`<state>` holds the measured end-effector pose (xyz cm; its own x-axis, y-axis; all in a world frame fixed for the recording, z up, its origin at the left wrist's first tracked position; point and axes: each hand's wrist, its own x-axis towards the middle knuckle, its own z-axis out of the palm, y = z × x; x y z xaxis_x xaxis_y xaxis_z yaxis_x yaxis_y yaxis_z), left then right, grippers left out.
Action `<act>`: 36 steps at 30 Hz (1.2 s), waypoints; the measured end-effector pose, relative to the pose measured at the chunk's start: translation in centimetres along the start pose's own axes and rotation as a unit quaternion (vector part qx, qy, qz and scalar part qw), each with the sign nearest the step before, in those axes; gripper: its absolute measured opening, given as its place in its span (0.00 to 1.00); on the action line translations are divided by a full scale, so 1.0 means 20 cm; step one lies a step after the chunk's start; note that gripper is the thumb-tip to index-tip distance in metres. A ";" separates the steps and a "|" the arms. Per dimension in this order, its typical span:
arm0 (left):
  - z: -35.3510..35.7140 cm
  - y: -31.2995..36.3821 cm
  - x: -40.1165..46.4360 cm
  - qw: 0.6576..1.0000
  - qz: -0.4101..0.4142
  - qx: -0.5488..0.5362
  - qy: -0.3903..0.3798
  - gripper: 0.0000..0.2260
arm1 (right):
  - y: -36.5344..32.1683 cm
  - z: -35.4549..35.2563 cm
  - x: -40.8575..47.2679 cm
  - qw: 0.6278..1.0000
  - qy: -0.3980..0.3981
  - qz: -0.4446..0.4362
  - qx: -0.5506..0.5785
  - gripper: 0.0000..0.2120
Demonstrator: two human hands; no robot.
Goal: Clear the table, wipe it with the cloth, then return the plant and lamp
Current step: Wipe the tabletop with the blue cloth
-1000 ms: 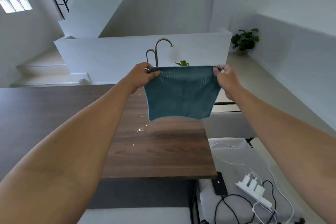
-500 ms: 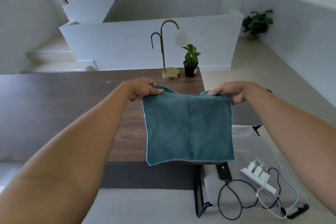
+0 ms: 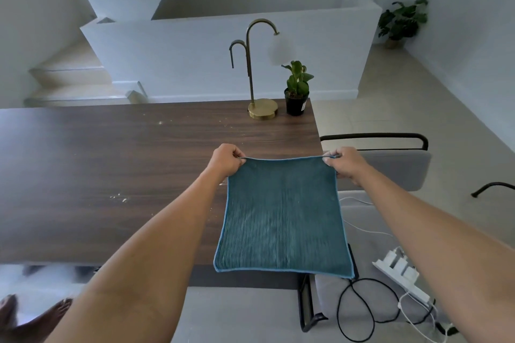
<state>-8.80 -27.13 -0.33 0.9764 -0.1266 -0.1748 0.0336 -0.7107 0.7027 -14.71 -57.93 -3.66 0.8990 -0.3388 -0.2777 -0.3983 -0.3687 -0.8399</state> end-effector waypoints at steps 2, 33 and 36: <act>0.01 -0.01 0.04 1.000 0.003 0.005 0.000 0.03 | 0.02 0.01 0.04 0.999 0.019 -0.012 -0.030 0.07; -0.45 -0.93 -0.04 0.959 -0.013 0.278 -0.044 0.30 | 0.04 0.95 -0.47 0.916 0.032 -0.042 -0.399 0.41; -0.51 -0.97 0.03 0.957 -0.021 0.280 -0.065 0.31 | 0.00 1.03 -0.49 0.907 0.040 -0.027 -0.419 0.44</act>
<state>-6.79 -6.37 -7.12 0.9405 -0.1494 -0.3051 -0.0834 -0.9722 0.2190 -19.81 -36.86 -10.57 0.9183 -0.3508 -0.1837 -0.3836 -0.9032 -0.1927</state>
